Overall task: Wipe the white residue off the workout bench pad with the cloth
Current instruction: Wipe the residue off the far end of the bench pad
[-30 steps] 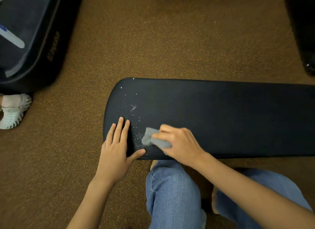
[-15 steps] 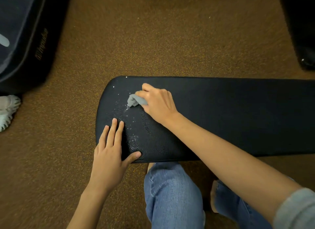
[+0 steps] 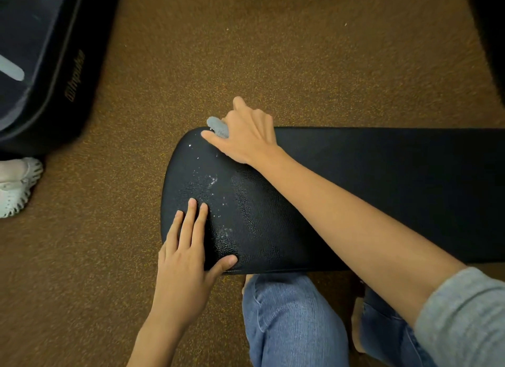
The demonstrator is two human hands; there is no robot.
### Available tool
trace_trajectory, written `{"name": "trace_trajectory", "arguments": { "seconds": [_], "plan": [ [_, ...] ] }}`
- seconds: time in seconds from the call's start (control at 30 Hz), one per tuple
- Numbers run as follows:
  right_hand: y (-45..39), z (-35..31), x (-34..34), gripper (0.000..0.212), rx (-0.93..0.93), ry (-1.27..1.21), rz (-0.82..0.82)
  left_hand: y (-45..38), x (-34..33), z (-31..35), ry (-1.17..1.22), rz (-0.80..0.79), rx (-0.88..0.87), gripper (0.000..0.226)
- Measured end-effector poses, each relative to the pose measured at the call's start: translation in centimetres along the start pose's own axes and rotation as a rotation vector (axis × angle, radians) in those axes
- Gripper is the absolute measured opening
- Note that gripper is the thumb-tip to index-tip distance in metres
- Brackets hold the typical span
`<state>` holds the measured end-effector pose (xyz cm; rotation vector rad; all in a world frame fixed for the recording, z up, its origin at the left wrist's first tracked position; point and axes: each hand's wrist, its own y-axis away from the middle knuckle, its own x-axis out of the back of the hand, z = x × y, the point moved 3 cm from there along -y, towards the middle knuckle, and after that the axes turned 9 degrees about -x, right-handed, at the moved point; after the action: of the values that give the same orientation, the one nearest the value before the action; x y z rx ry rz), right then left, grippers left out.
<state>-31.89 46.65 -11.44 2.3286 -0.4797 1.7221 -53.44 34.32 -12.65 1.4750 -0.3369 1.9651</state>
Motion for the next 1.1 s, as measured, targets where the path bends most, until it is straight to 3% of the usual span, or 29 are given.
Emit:
{"name": "trace_trajectory", "arguments": {
  "seconds": [0.1, 0.2, 0.33, 0.43, 0.57, 0.7, 0.87, 1.1],
  "plan": [
    [-0.6, -0.8, -0.6, 0.036, 0.038, 0.045, 0.036, -0.1, 0.0, -0.1, -0.008, 0.002, -0.003, 0.098],
    [-0.5, -1.4, -0.8, 0.031, 0.084, -0.016, 0.087, -0.1, 0.0, 0.0, -0.010, 0.007, -0.008, 0.097],
    [2.8, -1.0, -1.0, 0.023, 0.324, -0.186, 0.038, 0.0, -0.1, 0.0, 0.003, 0.010, 0.001, 0.097],
    [4.3, 0.1, -1.9, 0.018, 0.424, -0.162, 0.018, 0.0, -0.1, 0.0, 0.003, 0.003, 0.004, 0.097],
    [0.9, 0.1, -1.7, 0.031, 0.315, -0.079, 0.034, 0.0, 0.0, 0.1, 0.007, 0.000, 0.005, 0.097],
    [0.0, -0.8, -1.2, 0.025, 0.179, -0.063, 0.042, 0.0, 0.0, 0.1, 0.002, -0.004, 0.014, 0.097],
    [3.5, -2.1, -3.5, 0.048, 0.364, -0.124, -0.039, 0.1, -0.1, 0.0, 0.018, 0.001, 0.021, 0.098],
    [-0.3, -2.3, -1.9, 0.022, 0.138, -0.123, 0.063, 0.0, 0.0, 0.2, 0.021, 0.005, 0.017, 0.098]
  ]
}}
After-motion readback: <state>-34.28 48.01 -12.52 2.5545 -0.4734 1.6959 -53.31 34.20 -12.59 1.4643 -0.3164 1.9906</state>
